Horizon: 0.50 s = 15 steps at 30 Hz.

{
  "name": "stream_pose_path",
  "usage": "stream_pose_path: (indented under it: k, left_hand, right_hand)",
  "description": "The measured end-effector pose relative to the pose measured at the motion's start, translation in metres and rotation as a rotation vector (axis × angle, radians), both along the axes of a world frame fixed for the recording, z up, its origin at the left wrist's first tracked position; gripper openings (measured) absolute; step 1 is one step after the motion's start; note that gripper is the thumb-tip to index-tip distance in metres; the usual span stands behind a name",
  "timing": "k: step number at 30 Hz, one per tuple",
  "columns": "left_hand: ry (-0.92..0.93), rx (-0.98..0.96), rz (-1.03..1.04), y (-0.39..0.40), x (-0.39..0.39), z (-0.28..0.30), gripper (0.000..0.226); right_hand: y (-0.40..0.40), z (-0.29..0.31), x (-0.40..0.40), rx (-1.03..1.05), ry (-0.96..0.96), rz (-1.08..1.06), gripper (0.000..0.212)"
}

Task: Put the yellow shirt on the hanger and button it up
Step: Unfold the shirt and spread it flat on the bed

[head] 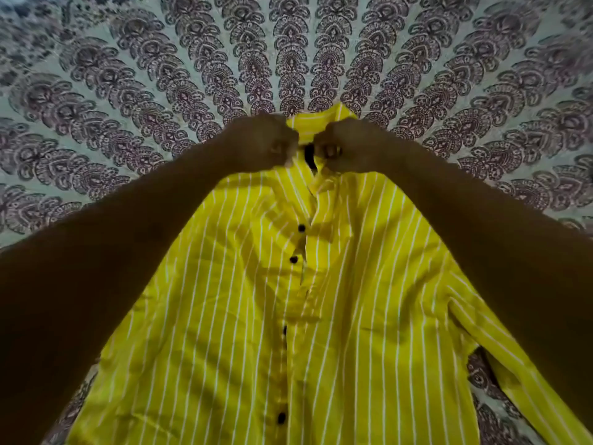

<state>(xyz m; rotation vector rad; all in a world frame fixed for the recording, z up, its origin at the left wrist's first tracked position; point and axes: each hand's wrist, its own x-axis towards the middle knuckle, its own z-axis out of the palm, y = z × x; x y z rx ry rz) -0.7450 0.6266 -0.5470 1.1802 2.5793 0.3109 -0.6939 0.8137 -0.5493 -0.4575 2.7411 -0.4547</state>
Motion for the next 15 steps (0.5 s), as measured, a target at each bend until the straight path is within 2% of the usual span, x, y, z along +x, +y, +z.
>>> stream_pose_path:
  k: [3, 6, 8, 10, 12, 15]
  left_hand:
    - [-0.002, 0.255, 0.332, -0.015, -0.024, 0.003, 0.027]
    - [0.06, 0.209, 0.502, -0.017, -0.032, -0.007, 0.026]
    - [0.074, 0.214, 0.607, -0.011, -0.023, -0.017, 0.03]
    - [0.046, 0.3, 0.705, -0.008, -0.008, -0.021, 0.035]
    - [0.052, 0.402, 0.742, -0.012, 0.015, -0.02, 0.03]
    - [0.082, 0.508, 0.613, -0.021, 0.071, -0.012, 0.019]
  right_hand:
    - [0.007, 0.013, -0.01, -0.253, 0.13, -0.274, 0.034]
    - [0.004, 0.011, -0.02, -0.275, 0.246, -0.432, 0.027]
    - [-0.006, 0.0, -0.018, -0.276, 0.207, -0.495, 0.032]
    - [-0.015, -0.014, -0.007, -0.328, 0.118, -0.53, 0.045]
    - [-0.022, -0.02, 0.017, -0.347, 0.113, -0.531, 0.056]
    - [-0.03, -0.025, 0.075, -0.321, 0.289, -0.502, 0.058]
